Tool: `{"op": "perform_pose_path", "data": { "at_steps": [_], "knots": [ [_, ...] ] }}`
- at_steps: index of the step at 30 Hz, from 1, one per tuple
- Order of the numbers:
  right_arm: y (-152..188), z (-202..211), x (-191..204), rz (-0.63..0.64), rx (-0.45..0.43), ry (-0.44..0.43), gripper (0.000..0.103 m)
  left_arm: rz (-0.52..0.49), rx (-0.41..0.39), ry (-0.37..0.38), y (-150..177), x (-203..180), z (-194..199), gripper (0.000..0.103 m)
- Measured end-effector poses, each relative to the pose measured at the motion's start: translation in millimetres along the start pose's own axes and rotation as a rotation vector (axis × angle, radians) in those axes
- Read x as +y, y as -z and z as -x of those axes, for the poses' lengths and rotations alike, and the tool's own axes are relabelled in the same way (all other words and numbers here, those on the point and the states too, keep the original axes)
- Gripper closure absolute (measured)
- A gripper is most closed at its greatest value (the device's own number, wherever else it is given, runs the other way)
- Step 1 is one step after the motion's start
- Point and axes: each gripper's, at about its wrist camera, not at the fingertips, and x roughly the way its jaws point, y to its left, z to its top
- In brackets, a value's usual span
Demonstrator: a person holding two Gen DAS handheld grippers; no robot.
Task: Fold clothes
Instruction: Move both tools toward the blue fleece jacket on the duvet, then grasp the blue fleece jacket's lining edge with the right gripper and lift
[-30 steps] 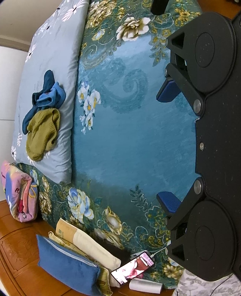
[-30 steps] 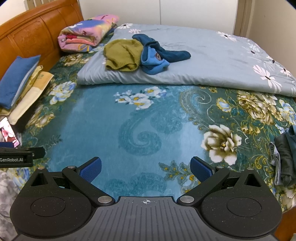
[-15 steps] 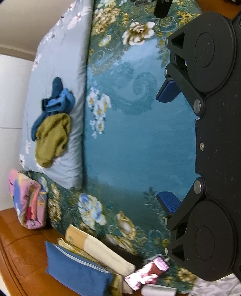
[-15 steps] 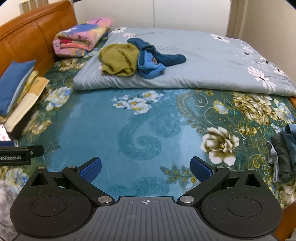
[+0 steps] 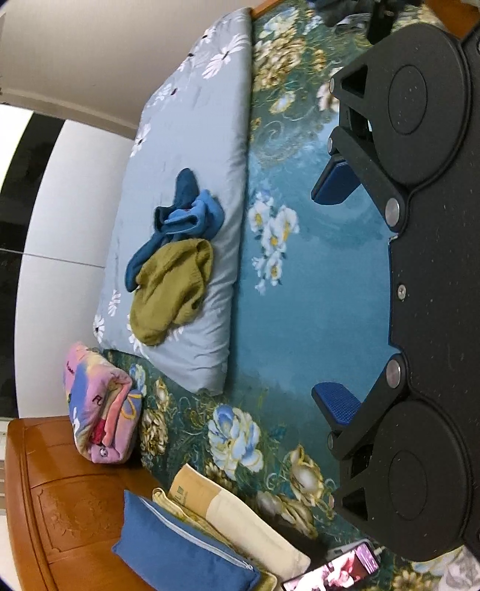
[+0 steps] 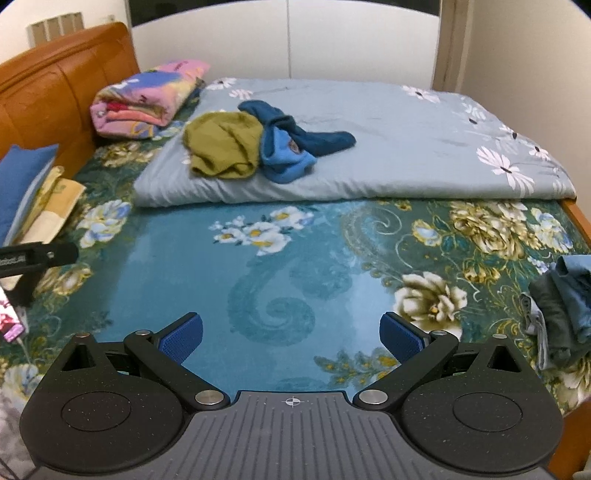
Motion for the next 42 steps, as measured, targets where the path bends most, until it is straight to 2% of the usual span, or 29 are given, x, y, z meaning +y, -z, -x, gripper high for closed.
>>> {"op": "perform_pose_path", "data": {
  "at_steps": [2,6,10,15,18,23,25,27,29,32,34,38,42],
  "knots": [
    [-15,-10,-13,-0.012,-0.032,-0.011,0.0,0.0,-0.027,-0.009,-2,-8,-11,0.002],
    [-55,-44,-48,-0.074,-0.097,-0.095,0.0,0.002,0.006,-0.063,-19,-33,-46,0.002],
    [-103,-93,-84,-0.14,-0.071,-0.112,0.0,0.042,0.03,-0.115,-42,-59,-84,0.002],
    [-146,-163,-114,-0.149,-0.051,-0.19,0.0,0.148,0.041,-0.147,-69,-77,-130,0.002],
    [-166,-214,-114,-0.097,-0.011,-0.228,0.0,0.19,0.069,-0.151,-79,-81,-154,0.002],
    [-203,-291,-89,-0.069,0.029,-0.26,0.001,0.176,0.135,-0.208,-76,-73,-177,0.002],
    [-216,-321,-75,-0.069,0.046,-0.265,0.007,0.201,0.164,-0.24,-72,-63,-180,0.002],
    [-229,-350,-62,-0.07,0.061,-0.27,0.026,0.234,0.184,-0.278,-67,-52,-179,0.002],
    [-242,-380,-48,-0.07,0.077,-0.276,0.034,0.26,0.209,-0.31,-61,-42,-177,0.002],
    [-254,-415,-29,-0.09,0.09,-0.252,0.036,0.277,0.243,-0.35,-55,-30,-175,0.002],
    [-258,-435,-21,-0.095,0.117,-0.233,0.044,0.285,0.257,-0.365,-53,-24,-174,0.002],
    [-260,-461,-13,-0.088,0.165,-0.19,0.066,0.315,0.275,-0.385,-50,-16,-171,0.002],
    [-262,-463,-26,-0.168,0.18,-0.219,0.087,0.336,0.296,-0.382,-49,-14,-171,0.002]
  ]
}}
